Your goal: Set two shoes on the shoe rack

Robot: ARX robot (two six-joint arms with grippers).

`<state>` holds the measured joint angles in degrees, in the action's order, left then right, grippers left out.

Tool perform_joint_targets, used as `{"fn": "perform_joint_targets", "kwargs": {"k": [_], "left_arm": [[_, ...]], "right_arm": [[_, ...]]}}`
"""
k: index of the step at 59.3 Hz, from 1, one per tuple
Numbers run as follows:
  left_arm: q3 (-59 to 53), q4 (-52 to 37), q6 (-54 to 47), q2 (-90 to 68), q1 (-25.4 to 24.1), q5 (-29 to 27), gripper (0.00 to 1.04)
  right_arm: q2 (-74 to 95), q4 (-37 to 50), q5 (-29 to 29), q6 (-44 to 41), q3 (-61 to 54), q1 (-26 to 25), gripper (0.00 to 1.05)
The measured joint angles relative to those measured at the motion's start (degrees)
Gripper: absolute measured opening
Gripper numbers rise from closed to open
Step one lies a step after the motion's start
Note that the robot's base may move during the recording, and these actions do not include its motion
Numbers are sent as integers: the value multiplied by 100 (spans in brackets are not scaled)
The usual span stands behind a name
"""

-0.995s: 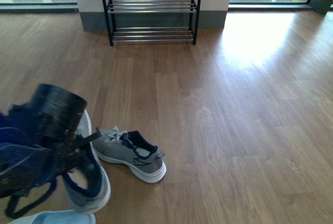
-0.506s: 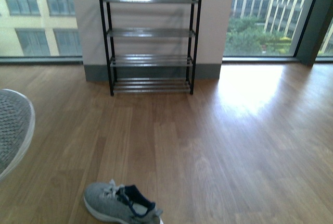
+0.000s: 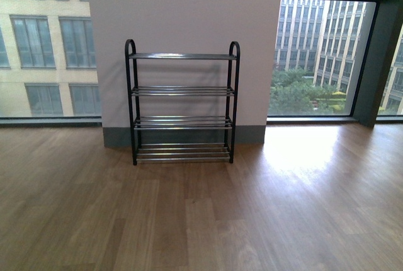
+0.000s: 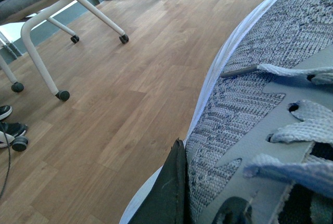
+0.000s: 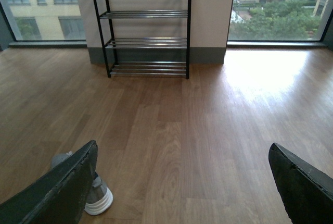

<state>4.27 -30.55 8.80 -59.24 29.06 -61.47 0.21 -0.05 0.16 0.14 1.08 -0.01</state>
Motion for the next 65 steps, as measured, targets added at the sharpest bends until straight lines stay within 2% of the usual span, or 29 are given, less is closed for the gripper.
{"fn": "perform_joint_targets", "kwargs": {"k": [40,45,48,51,56,65], "left_arm": [[-13,15,-2,0,-2,-17,2],[-13,15,-2,2,-2,-9,2],[-13,15,-2,2,-2,-24,2],[-13,15,-2,2,-2,-7,2],[-13,15,-2,2,-2,-11,2],[-13,15,-2,2,-2,-11,2]], "right_arm": [[7,0,-24,-2,0,-2,95],[68,-291,-636,-42,20,-20,95],[262,-264,-717,-46,20,133,95],[813,155,-584,-105,20,452,95],[2588,1565,-581,-540,77,927,95],[5880,3908,-732,-1296,748,977,95]]}}
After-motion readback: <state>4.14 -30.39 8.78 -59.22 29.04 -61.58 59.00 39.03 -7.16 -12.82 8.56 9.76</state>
